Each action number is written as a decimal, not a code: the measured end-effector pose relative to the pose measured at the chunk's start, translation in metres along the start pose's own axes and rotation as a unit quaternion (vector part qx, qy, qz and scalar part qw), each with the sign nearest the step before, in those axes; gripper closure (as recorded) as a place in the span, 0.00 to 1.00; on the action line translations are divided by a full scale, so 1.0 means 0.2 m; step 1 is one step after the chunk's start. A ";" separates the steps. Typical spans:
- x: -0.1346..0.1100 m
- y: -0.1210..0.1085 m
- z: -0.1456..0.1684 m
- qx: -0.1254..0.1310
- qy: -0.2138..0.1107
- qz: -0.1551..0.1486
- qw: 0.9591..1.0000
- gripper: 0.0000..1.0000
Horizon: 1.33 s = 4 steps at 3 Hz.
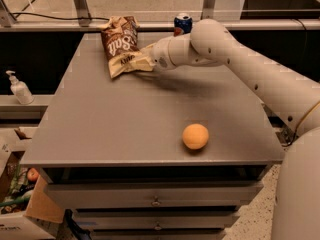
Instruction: Pick brown chip bag
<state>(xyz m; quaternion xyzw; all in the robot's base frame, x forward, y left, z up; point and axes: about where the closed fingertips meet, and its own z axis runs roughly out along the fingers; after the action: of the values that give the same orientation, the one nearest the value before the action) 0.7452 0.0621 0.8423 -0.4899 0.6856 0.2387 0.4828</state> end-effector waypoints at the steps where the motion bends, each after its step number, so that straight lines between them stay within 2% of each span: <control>1: -0.09 0.03 -0.09 -0.003 -0.026 -0.006 1.000 1.00; 2: -0.22 0.12 -0.20 -0.029 -0.062 -0.018 0.997 1.00; 3: -0.35 0.23 -0.31 -0.065 -0.106 -0.036 0.992 1.00; 4: -0.45 0.32 -0.42 -0.107 -0.148 -0.067 0.981 1.00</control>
Offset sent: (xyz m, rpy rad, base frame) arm -0.0704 -0.0070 0.0904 0.1690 -0.0880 0.1759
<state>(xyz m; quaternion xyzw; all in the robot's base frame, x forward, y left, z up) 0.6567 0.0616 0.9494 -0.5427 0.5429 0.3478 0.5383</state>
